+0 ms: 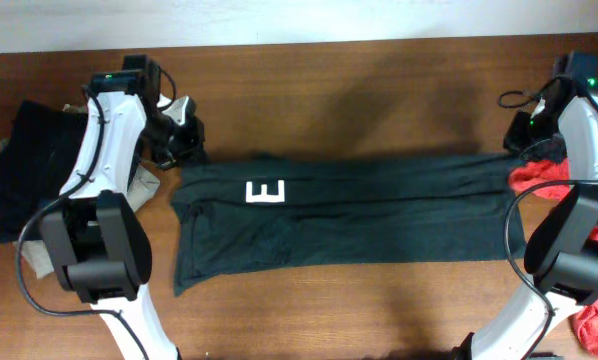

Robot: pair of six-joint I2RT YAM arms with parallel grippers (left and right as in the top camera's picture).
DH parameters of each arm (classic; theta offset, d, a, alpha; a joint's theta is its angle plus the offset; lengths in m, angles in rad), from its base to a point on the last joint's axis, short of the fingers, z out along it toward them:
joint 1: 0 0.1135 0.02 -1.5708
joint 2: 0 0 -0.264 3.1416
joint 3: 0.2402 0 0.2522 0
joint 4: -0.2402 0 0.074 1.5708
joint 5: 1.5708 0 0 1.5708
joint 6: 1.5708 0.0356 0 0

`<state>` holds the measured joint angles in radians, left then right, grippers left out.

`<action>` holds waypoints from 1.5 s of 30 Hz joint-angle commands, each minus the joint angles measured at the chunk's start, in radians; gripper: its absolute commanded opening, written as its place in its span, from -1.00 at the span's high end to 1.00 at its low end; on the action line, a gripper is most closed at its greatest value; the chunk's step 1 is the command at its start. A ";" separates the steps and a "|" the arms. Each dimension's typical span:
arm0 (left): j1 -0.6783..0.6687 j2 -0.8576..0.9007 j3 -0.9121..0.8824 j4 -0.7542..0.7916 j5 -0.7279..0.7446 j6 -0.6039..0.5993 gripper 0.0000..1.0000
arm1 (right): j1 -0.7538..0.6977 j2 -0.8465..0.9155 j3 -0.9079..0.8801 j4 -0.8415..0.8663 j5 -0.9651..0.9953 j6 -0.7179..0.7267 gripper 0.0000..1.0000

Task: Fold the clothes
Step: 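Fold the shirt's top half down toward the bottom with both grippers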

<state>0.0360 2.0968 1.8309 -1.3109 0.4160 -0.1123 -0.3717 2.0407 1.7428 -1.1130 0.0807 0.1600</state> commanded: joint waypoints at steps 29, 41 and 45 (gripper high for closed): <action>-0.030 -0.045 -0.256 -0.378 -0.153 0.152 0.58 | -0.005 -0.040 0.011 -0.364 0.175 -0.024 0.23; -0.032 -0.046 -0.256 -0.227 -0.142 0.135 0.52 | -0.190 -0.039 -0.194 -0.138 -0.179 -0.261 -0.47; -0.032 -0.046 -0.256 -0.212 -0.142 0.135 0.52 | -0.192 -0.039 -0.359 0.023 -0.166 -0.295 -0.49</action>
<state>0.0059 2.0811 1.5791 -1.5288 0.2722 0.0299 -0.5587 2.0201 1.4620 -1.1435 -0.0731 -0.0940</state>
